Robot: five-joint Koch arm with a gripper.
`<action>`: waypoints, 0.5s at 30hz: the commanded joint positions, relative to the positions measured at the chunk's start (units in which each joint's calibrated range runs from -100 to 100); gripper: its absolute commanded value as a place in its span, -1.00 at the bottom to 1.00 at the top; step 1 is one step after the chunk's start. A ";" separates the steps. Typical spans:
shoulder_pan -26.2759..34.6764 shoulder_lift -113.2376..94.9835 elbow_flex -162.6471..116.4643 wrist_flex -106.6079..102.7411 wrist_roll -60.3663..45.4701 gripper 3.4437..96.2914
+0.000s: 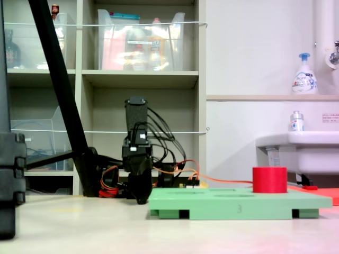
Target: Put the cylinder block into the corresponding hole
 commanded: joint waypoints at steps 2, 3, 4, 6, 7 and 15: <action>0.34 -0.55 -0.59 -3.73 -0.59 -0.07; 0.49 -0.55 -0.59 -6.91 -0.68 -0.07; 0.54 -0.55 -0.59 -9.32 -0.68 -0.08; 0.49 -0.55 -0.59 -9.80 -0.63 -0.02; 0.49 -0.55 -0.59 -9.80 -0.63 0.00; 0.39 -0.55 -0.59 -8.93 -0.59 0.00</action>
